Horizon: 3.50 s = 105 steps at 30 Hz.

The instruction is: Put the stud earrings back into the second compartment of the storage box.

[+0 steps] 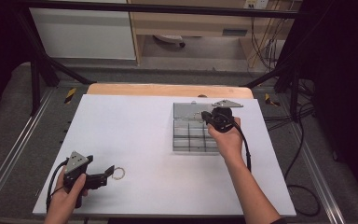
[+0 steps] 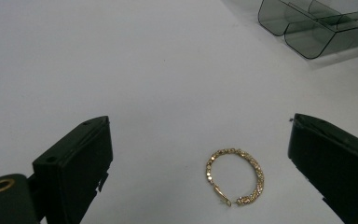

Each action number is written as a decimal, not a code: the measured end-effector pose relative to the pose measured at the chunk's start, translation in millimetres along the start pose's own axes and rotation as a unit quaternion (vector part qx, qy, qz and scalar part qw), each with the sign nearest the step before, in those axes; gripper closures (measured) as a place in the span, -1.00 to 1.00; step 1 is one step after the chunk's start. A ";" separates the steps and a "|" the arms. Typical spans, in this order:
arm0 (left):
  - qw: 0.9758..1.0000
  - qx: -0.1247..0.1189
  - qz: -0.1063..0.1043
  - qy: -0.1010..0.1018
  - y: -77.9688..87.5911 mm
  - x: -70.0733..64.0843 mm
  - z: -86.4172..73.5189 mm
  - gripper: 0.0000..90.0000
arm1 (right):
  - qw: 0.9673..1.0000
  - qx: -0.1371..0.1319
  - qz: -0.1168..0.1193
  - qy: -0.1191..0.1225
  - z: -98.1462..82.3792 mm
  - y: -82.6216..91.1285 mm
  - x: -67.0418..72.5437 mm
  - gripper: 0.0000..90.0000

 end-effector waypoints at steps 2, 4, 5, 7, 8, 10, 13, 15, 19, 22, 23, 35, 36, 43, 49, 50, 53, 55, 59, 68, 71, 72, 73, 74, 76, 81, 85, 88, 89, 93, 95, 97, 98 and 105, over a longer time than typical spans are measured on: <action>1.000 0.000 -0.001 -0.002 0.1 -0.3 -0.2 -0.85 | 1.000 0.001 -0.002 0.001 -1.8 -1.0 -1.8 0.93; 1.000 0.001 -0.002 0.001 -0.6 0.3 -0.3 -0.85 | 1.000 0.005 -0.005 -0.001 -3.6 -2.7 -3.2 0.93; 1.000 0.001 -0.004 0.004 -0.7 0.6 -0.3 -0.85 | 1.000 0.007 -0.005 -0.002 -4.4 -4.1 -4.0 0.93; 1.000 0.001 -0.006 0.002 -0.6 0.6 0.0 -0.85 | 1.000 0.014 -0.008 -0.002 -5.3 -7.4 -5.1 0.93; 1.000 0.001 -0.006 0.001 -0.6 0.7 0.1 -0.85 | 1.000 0.014 -0.008 -0.002 -5.3 -9.0 -5.8 0.93; 1.000 0.000 -0.004 0.002 0.2 0.7 0.0 -0.85 | 1.000 0.021 -0.010 0.003 -7.4 -12.1 -6.4 0.93; 1.000 0.001 -0.005 0.004 -0.5 1.2 -0.5 -0.85 | 1.000 0.028 -0.011 0.001 -12.3 -15.5 -7.0 0.93; 1.000 0.002 -0.005 0.005 -1.4 1.4 -0.4 -0.85 | 0.999 0.031 -0.011 0.004 -13.7 -17.3 -8.0 0.93; 1.000 0.000 -0.002 0.003 1.0 2.3 -0.3 -0.84 | 0.999 0.033 -0.013 0.002 -15.0 -15.9 -10.4 0.93; 1.000 -0.005 0.002 0.009 3.2 5.3 0.4 -0.85 | 0.999 0.038 -0.017 0.004 -17.0 -15.0 -10.1 0.93; 1.000 -0.006 0.003 0.010 3.7 6.4 0.4 -0.85 | 0.999 0.040 -0.018 0.003 -16.9 -15.5 -10.0 0.93; 1.000 0.001 0.000 0.003 1.4 3.4 -0.9 -0.84 | 0.998 0.059 -0.023 0.009 -20.0 -26.3 -11.1 0.93; 1.000 0.001 0.001 0.002 1.5 3.4 -1.0 -0.85 | 0.998 0.062 -0.024 0.009 -20.9 -27.9 -10.9 0.93; 1.000 0.000 0.000 0.003 1.5 3.8 -0.9 -0.85 | 0.996 0.080 -0.029 0.024 -28.1 -35.4 -3.9 0.93; 1.000 0.000 0.000 0.001 1.6 3.4 -0.7 -0.85 | 0.995 0.090 -0.034 0.031 -31.9 -40.6 -3.3 0.93; 1.000 0.000 0.000 0.001 1.6 3.4 -0.7 -0.85 | 0.994 0.095 -0.035 0.032 -33.2 -40.9 -3.1 0.93; 1.000 0.001 0.000 0.002 1.4 3.5 -0.8 -0.85 | 0.994 0.096 -0.039 0.031 -33.9 -42.3 -4.0 0.93; 1.000 0.001 0.000 0.002 1.4 3.6 -1.1 -0.84 | 0.994 0.098 -0.042 0.032 -34.3 -43.3 -5.0 0.93; 1.000 0.001 0.001 0.007 2.7 4.8 -1.9 -0.84 | 0.993 0.107 -0.047 0.034 -36.5 -43.7 -7.0 0.93; 1.000 0.002 -0.002 0.006 1.7 4.0 -1.5 -0.85 | 0.993 0.104 -0.046 0.017 -36.5 -49.8 -7.7 0.86; 1.000 0.001 0.000 0.006 1.7 4.4 -1.4 -0.84 | 0.995 0.090 -0.040 0.004 -35.1 -49.7 -5.6 0.69; 1.000 0.002 -0.001 0.005 1.6 4.1 -1.4 -0.84 | 0.996 0.086 -0.038 0.000 -34.3 -48.0 -4.2 0.65; 1.000 0.001 -0.001 0.002 1.3 3.8 -1.0 -0.84 | 0.996 0.084 -0.034 -0.001 -33.6 -45.4 -2.6 0.59; 1.000 0.001 -0.001 0.001 1.0 3.3 -0.9 -0.84 | 0.996 0.078 -0.033 -0.002 -32.4 -42.5 -0.7 0.51; 1.000 0.001 -0.003 0.001 1.0 2.8 -1.3 -0.85 | 0.998 0.058 -0.024 -0.004 -28.9 -34.9 3.3 0.41; 1.000 0.007 0.004 0.003 1.1 6.1 -5.5 -0.85 | 1.000 0.018 -0.006 0.009 -27.0 -9.7 13.9 -0.11; 1.000 0.003 0.009 0.007 1.0 6.2 -4.7 -0.85 | 1.000 -0.007 0.017 0.001 -36.0 11.0 23.9 -0.46; 1.000 -0.001 0.012 0.005 0.9 6.6 -3.0 -0.85 | 0.999 -0.025 0.025 0.010 -41.9 24.2 33.2 -0.60; 1.000 -0.003 0.012 0.008 0.9 6.5 -2.2 -0.85 | 0.999 -0.030 0.027 0.010 -43.3 26.7 36.3 -0.62; 1.000 -0.003 0.013 0.005 1.3 6.1 -2.5 -0.84 | 0.999 -0.024 0.039 0.026 -44.3 30.0 52.5 -0.78; 1.000 -0.001 0.015 0.003 0.3 6.5 -2.9 -0.85 | 0.998 -0.020 0.043 0.031 -44.1 28.4 60.2 -0.81; 1.000 0.003 0.018 0.004 -0.3 7.1 -3.5 -0.85 | 0.998 -0.015 0.044 0.036 -45.2 27.0 66.3 -0.83; 1.000 0.003 0.018 0.003 0.2 7.1 -3.7 -0.85 | 0.998 -0.013 0.048 0.034 -45.6 26.7 69.4 -0.83; 1.000 0.001 0.015 -0.004 1.6 5.1 -2.8 -0.85 | 0.996 -0.008 0.080 0.042 -44.1 28.8 92.3 -0.82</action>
Point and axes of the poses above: each handheld gripper's, and its own axes: y roughly backward along the jaws, z roughly out of its top, x roughly to its left, the point moved 6 cm from there along -y, roughly forward along the jaws
